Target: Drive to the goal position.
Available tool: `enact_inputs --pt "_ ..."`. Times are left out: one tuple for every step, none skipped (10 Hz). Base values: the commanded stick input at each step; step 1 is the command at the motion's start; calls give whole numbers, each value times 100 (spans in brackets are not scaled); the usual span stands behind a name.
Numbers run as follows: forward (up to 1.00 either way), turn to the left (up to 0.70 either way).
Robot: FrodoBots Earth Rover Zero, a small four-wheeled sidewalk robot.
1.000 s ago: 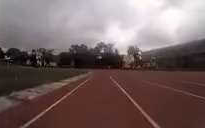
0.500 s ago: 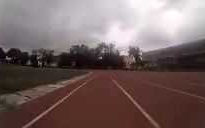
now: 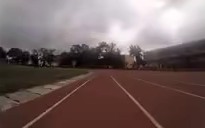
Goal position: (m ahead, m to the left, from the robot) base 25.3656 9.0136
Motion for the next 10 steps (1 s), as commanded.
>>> enact_inputs --pt "70 0" --pt "70 0" --pt "70 0" --pt "70 0" --pt "70 0" --pt "70 0" --pt "70 0" --pt "70 0" --pt "70 0" --pt "70 0"
